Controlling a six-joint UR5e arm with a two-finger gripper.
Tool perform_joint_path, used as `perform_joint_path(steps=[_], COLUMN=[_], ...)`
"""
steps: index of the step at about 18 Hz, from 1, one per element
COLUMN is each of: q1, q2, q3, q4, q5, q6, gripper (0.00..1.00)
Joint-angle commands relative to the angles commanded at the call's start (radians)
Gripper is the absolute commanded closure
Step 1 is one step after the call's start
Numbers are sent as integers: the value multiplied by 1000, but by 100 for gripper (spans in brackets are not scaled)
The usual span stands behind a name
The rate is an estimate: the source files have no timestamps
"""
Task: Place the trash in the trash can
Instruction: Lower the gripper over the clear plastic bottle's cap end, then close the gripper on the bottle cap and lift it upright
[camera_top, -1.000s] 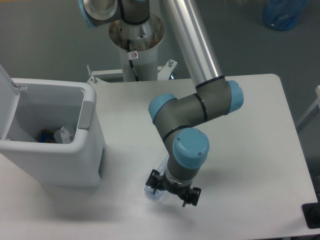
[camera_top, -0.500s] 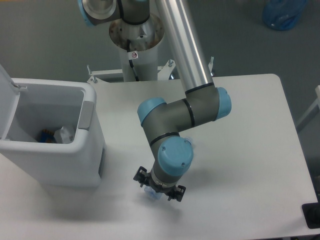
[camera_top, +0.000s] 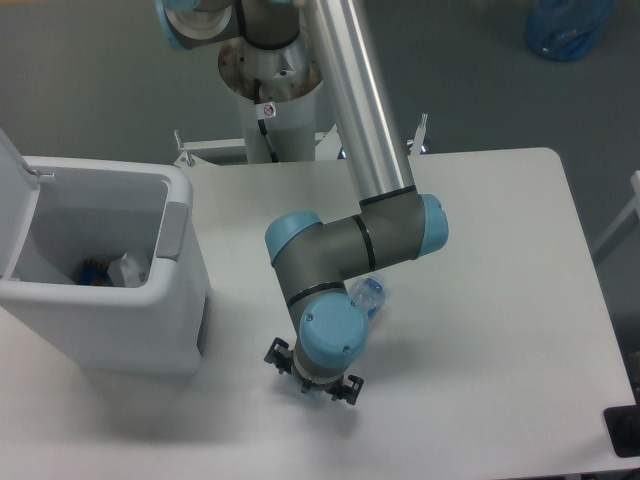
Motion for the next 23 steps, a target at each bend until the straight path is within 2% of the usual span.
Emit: perform_joint_path(steps=[1,3,5,8,9,12,15,23], q1=[0,0,0,0,0,5,23,101], q2=[3,6,6,9,12,37,75,221], q3=[-2,0,0,0,3,14,17,51], q4=[-3,-15,-11,-11,-9,-9,-6,-3], q5=[0,-6,-8,-8,-9,-17,-76,-369], q6=[2,-2,-2,-2,-2,2,2,-9], gripper=[35,50,58,77,79,82,83,83])
